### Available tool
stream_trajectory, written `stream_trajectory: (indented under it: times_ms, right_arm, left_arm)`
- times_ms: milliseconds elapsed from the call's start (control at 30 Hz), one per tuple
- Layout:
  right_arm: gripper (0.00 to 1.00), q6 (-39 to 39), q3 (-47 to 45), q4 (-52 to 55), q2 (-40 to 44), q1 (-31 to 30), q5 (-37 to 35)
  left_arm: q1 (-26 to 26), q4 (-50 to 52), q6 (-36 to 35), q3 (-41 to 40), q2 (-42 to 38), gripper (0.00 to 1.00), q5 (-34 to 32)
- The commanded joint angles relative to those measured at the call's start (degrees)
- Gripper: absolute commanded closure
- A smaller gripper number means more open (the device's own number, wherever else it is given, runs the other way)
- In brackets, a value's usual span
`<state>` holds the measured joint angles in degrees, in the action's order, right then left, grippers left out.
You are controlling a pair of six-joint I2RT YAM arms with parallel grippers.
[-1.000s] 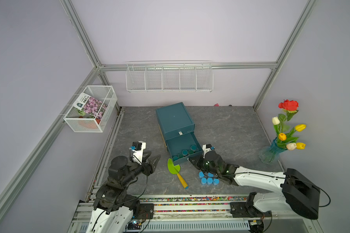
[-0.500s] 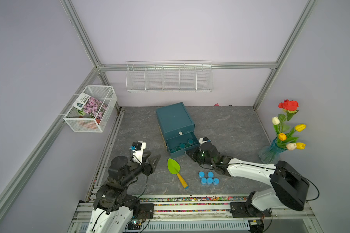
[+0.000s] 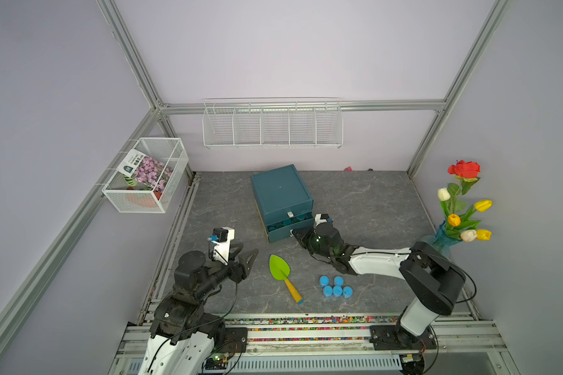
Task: Put the paint cans in the drawer according to color
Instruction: Close the drawer of the storage box, then open the drawer in the storage box.
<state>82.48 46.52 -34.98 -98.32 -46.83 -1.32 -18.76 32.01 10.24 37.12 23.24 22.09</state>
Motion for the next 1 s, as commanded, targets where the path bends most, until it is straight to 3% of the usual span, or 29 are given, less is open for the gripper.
stream_trajectory:
  times_ms: [0,633,800,967]
  right_arm:
    - [1.0,0.4,3.2,-6.0,-1.4,0.3,-2.5]
    - [1.0,3.8,5.8,-3.6,-4.4,1.2,-4.5]
    - [0.73,4.4,5.3,-1.5,-3.1,1.9,-2.9]
    - [0.46,4.2,0.5,6.3,4.7,1.9,-2.4]
  left_arm:
    - [-0.1,-0.2,0.2,-0.2,-0.5,0.36,-0.9]
    - [-0.1,-0.2,0.1,-0.2,-0.2,0.36,-0.9]
    - [-0.1,-0.2,0.1,-0.2,-0.1,0.36,-0.9]
    - [-0.1,-0.1,0.2,-0.2,-0.3,0.36,-1.3]
